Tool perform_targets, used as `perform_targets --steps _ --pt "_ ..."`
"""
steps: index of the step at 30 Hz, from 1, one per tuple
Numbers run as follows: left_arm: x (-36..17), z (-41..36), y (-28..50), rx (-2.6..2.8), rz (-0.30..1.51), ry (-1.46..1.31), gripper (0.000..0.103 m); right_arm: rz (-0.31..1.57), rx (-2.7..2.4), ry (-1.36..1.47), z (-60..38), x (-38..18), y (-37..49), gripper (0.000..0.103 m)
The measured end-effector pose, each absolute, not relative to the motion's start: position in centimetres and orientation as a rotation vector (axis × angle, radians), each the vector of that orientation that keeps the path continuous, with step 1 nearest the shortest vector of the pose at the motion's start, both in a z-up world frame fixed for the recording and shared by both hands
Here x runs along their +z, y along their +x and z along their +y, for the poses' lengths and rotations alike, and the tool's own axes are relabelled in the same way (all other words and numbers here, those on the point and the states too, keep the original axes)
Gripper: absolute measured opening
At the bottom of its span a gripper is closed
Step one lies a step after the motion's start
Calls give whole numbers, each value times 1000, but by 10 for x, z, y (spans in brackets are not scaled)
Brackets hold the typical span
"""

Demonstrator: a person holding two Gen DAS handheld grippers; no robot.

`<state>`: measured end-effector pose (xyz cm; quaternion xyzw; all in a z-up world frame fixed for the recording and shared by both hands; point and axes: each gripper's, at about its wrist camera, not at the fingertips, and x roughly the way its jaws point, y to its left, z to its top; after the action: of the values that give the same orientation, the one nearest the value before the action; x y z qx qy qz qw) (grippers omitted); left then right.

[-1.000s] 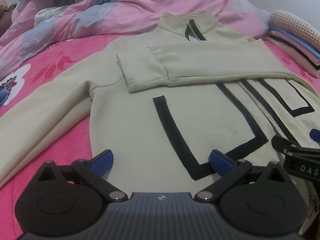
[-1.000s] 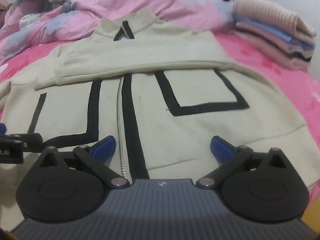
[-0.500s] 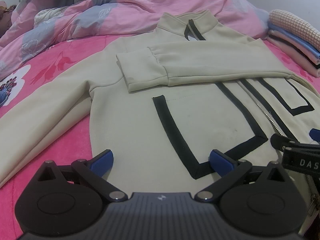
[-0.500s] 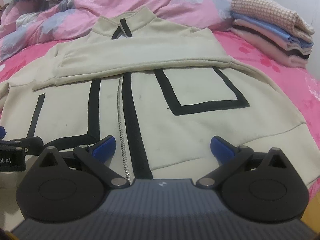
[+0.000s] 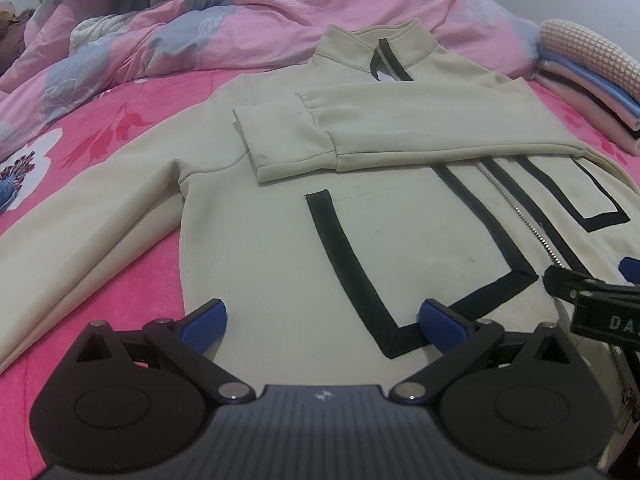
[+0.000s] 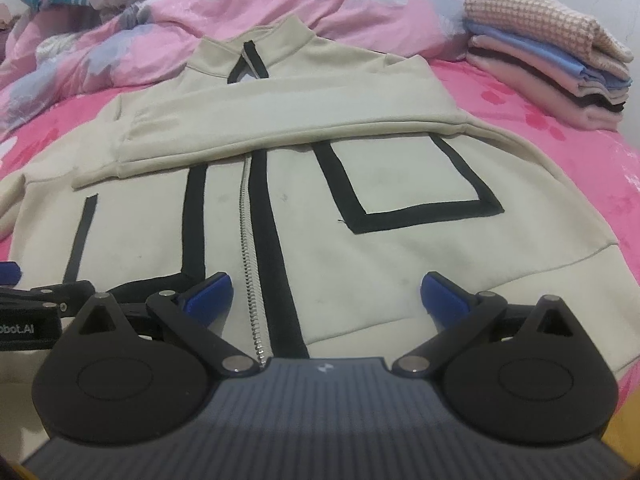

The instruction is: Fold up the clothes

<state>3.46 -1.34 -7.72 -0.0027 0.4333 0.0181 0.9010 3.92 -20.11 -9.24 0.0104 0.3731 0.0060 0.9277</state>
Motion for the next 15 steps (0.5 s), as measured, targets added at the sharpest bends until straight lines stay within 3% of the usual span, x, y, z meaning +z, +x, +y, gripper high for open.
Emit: perform_targets --steps 6,12,15 --pt "-78 -15 34 40 897 -8 103 690 53 93 -215 -72 29 102" --pt "-77 -12 35 35 898 -6 103 634 15 -64 -206 -67 26 100" --pt "-77 -13 34 35 898 -6 103 651 20 -91 -204 -74 26 83"
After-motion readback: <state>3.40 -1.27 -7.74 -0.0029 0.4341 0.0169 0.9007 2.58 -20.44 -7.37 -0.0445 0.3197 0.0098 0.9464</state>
